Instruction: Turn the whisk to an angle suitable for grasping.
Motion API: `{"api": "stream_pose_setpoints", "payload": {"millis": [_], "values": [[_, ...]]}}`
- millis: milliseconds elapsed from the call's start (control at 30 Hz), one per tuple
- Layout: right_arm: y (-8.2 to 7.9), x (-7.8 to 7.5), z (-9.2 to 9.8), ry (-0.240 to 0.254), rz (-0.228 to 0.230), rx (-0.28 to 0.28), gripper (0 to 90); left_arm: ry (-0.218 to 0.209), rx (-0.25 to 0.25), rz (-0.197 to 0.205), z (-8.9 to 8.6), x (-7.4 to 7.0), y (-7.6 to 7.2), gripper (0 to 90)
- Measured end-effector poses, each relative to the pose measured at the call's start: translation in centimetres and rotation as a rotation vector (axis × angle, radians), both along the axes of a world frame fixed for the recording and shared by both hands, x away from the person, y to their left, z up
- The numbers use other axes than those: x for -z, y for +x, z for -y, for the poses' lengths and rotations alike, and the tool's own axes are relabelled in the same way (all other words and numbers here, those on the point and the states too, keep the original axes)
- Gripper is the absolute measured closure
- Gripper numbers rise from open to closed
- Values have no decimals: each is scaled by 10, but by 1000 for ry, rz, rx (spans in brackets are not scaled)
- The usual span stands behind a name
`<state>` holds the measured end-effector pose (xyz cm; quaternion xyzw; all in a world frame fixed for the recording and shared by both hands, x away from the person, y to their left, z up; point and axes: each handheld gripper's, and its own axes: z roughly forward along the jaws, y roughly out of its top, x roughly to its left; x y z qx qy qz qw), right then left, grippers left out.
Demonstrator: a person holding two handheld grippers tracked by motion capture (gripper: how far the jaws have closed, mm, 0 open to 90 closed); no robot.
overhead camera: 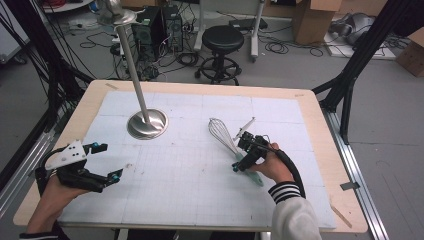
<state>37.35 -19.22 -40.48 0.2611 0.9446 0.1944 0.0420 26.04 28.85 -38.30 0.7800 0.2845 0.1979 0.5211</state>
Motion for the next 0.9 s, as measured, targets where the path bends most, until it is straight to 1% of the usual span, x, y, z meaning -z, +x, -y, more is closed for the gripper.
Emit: {"api": "stream_pose_setpoints", "payload": {"millis": [33, 133, 200, 267, 400, 467, 533, 600, 767, 900], "values": [[1, 1, 0, -2, -11, -1, 215, 1, 1, -2, 0, 0, 0, 17], [2, 2, 1, -6, -25, -12, 276, 2, 3, -4, 1, 1, 1, 18], [3, 2, 1, -15, -24, -12, 324, 7, 6, -2, 2, 1, 1, 18], [4, 3, 1, -27, -18, -11, 350, 6, 4, -4, 2, 1, 1, 17], [5, 3, 1, -37, -19, -7, 424, 6, 3, -4, 1, 2, 1, 17], [5, 4, 1, -44, -34, -3, 466, 6, 3, -5, 1, 2, 1, 18], [6, 5, 0, -53, -34, 0, 490, 7, 3, -5, 1, 2, 1, 18], [6, 6, 0, -54, -35, -3, 532, 7, 2, -7, 2, 2, 1, 18], [7, 5, 0, -56, -39, 6, 554, 10, 4, -8, 2, 3, 1, 17], [7, 5, 0, -59, -44, 28, 581, 11, 6, -7, 3, 2, 1, 17]]}}
